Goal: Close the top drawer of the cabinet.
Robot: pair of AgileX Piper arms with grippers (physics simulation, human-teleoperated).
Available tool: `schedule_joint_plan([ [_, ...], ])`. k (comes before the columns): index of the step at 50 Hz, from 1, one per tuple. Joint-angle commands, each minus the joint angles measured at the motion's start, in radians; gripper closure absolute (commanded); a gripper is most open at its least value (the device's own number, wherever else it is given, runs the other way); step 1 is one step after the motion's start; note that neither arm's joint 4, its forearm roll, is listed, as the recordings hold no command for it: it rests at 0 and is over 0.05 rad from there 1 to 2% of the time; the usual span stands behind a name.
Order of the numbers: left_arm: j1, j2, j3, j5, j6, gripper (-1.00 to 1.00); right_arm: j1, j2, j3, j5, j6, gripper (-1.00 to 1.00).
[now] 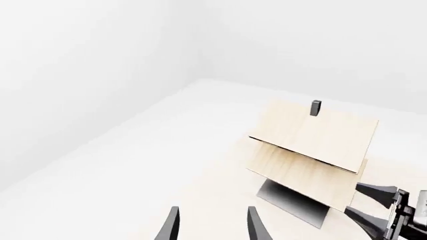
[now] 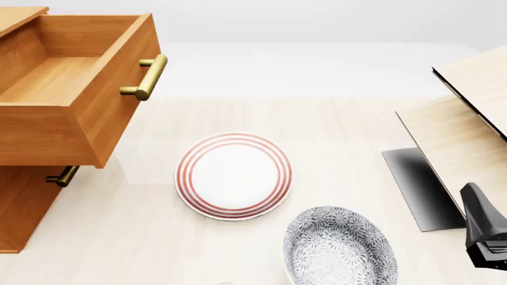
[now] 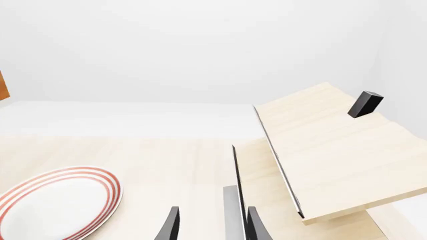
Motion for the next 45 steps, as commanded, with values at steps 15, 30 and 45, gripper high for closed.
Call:
schedule_joint_plan([
  [15, -0.029, 0.076, 0.061, -0.065, -0.203, -1.0, 0.0, 0.0, 0.0, 0.0, 0.0, -1.0],
  [30, -0.006, 0.132, 0.084, -0.105, -0.279, -1.0, 0.0, 0.0, 0.0, 0.0, 0.0, -1.0],
  [45, 0.039, 0.216, 0.116, -0.141, -0.355, -1.0, 0.0, 0.0, 0.0, 0.0, 0.0, -1.0],
])
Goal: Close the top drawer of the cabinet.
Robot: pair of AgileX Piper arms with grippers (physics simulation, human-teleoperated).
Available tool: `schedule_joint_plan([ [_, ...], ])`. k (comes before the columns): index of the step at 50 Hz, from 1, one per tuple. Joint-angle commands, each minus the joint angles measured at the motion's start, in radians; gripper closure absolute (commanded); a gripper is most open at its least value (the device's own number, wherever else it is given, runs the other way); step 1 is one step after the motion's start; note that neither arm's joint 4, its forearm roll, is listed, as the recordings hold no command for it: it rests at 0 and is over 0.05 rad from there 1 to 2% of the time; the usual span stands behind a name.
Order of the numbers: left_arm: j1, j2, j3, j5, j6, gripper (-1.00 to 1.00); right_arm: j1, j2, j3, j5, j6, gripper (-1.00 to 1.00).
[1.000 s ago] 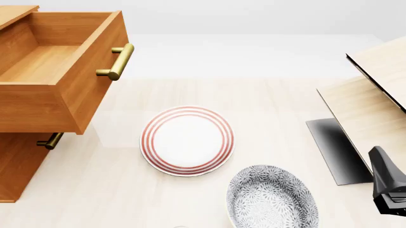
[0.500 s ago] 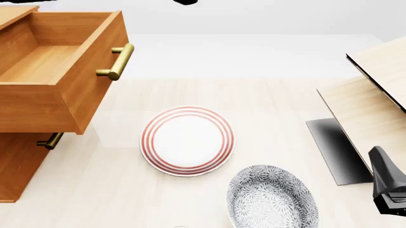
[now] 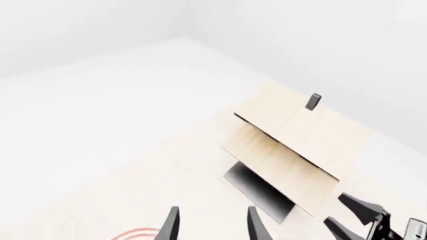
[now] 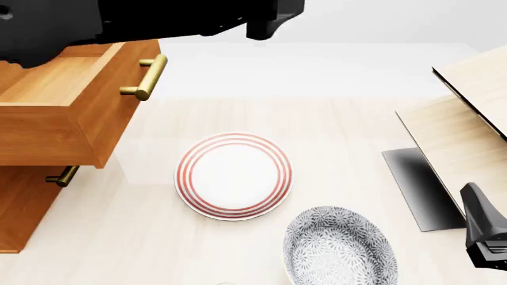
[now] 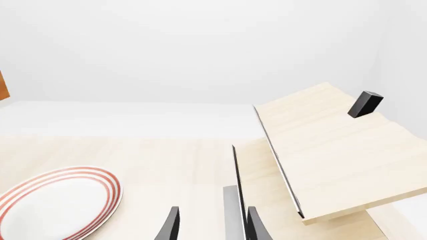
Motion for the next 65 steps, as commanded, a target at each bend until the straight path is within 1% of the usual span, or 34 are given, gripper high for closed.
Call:
schedule_joint_plan([
  [1, 0.034, 0.065, 0.025, -0.032, -0.054, -1.0, 0.0, 0.0, 0.0, 0.0, 0.0, -1.0],
  [5, 0.047, 0.094, 0.033, -0.044, -0.066, -1.0, 0.0, 0.0, 0.0, 0.0, 0.0, -1.0],
  [7, 0.048, 0.103, 0.032, -0.048, -0.061, -1.0, 0.0, 0.0, 0.0, 0.0, 0.0, -1.0],
  [11, 0.082, 0.127, 0.028, -0.044, -0.056, -1.0, 0.0, 0.0, 0.0, 0.0, 0.0, -1.0],
  [18, 0.094, 0.138, 0.015, -0.038, -0.076, -1.0, 0.0, 0.0, 0.0, 0.0, 0.0, -1.0],
  [22, 0.144, 0.154, 0.015, -0.028, -0.073, -1.0, 0.0, 0.0, 0.0, 0.0, 0.0, -1.0],
  [25, 0.163, 0.162, 0.022, -0.028, -0.077, -1.0, 0.0, 0.0, 0.0, 0.0, 0.0, -1.0],
  [30, 0.179, 0.167, 0.021, -0.027, -0.082, -1.0, 0.0, 0.0, 0.0, 0.0, 0.0, -1.0],
  [31, 0.178, 0.17, 0.02, -0.025, -0.094, -1.0, 0.0, 0.0, 0.0, 0.0, 0.0, -1.0],
  [38, 0.197, 0.18, 0.019, -0.021, -0.094, -1.0, 0.0, 0.0, 0.0, 0.0, 0.0, -1.0],
  [41, 0.2, 0.192, 0.021, -0.021, -0.111, -1.0, 0.0, 0.0, 0.0, 0.0, 0.0, -1.0],
  [53, 0.225, 0.213, 0.048, -0.033, -0.128, -1.0, 0.0, 0.0, 0.0, 0.0, 0.0, -1.0],
  [65, 0.295, 0.213, 0.083, -0.039, -0.115, -1.0, 0.0, 0.0, 0.0, 0.0, 0.0, -1.0],
])
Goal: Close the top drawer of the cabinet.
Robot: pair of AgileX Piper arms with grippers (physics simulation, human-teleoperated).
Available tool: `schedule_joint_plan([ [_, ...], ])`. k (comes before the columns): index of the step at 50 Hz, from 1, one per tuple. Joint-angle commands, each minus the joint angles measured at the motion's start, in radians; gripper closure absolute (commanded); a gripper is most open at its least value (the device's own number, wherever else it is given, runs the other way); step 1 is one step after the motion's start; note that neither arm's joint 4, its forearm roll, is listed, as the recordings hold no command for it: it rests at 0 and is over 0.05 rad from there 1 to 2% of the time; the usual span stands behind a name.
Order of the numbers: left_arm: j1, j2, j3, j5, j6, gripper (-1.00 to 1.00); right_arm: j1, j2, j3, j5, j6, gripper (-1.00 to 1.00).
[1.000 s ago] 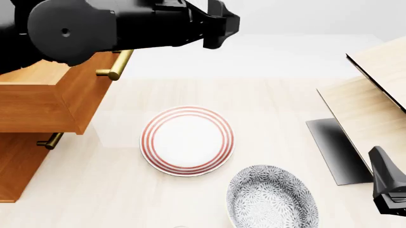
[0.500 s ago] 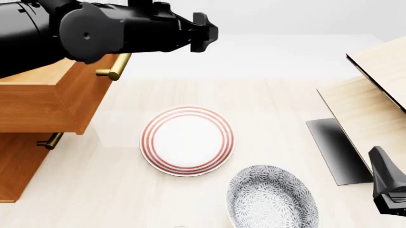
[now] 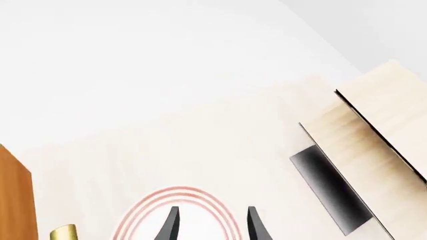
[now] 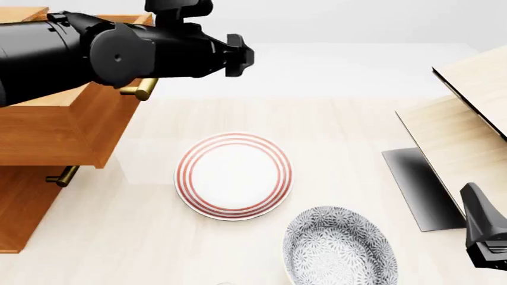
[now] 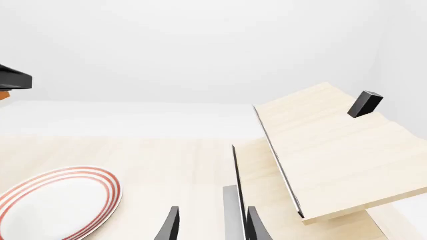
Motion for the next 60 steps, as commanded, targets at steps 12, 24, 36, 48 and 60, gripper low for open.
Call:
schedule_joint_plan([
  [12, 0.118, -0.012, 0.058, -0.007, 0.027, -1.0, 0.0, 0.0, 0.0, 0.0, 0.0, -1.0],
  [24, 0.155, -0.012, 0.06, -0.005, 0.034, -1.0, 0.0, 0.0, 0.0, 0.0, 0.0, -1.0],
  [36, 0.184, -0.013, 0.065, -0.006, 0.045, -1.0, 0.0, 0.0, 0.0, 0.0, 0.0, -1.0],
  [48, 0.212, -0.021, 0.072, -0.007, 0.056, -1.0, 0.0, 0.0, 0.0, 0.0, 0.0, -1.0],
  [60, 0.243, -0.035, 0.087, -0.007, 0.062, -1.0, 0.0, 0.0, 0.0, 0.0, 0.0, -1.0],
])
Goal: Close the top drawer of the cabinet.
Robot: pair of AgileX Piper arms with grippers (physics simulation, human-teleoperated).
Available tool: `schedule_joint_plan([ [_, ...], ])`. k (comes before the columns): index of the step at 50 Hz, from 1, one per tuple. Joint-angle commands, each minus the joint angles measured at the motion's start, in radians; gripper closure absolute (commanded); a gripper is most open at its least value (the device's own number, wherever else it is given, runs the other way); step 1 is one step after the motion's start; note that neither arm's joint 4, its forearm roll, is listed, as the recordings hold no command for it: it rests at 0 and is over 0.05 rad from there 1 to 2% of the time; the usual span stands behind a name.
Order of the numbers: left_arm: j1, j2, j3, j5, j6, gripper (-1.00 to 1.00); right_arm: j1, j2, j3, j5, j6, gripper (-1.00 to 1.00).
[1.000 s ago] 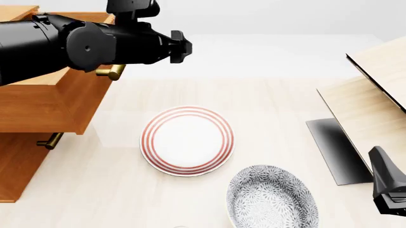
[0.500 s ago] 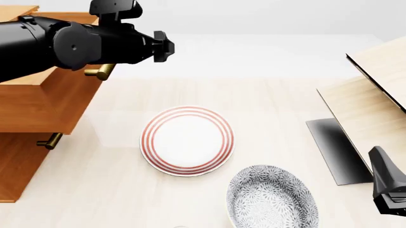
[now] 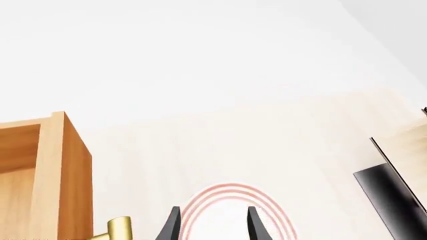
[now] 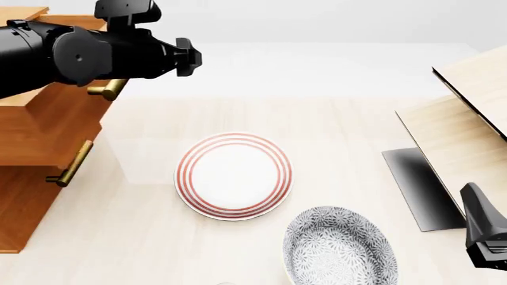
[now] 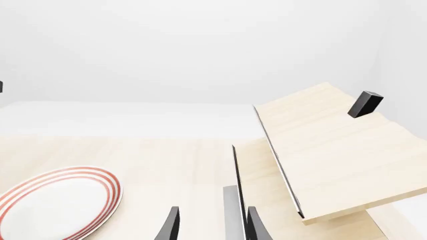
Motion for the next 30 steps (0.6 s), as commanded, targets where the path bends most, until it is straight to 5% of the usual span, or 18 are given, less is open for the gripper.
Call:
schedule_joint_plan([
  [1, 0.036, -0.014, 0.015, 0.0, 0.0, -1.0, 0.0, 0.0, 0.0, 0.0, 0.0, -1.0],
  [30, 0.135, -0.06, 0.06, -0.004, 0.01, -1.0, 0.0, 0.0, 0.0, 0.0, 0.0, -1.0],
])
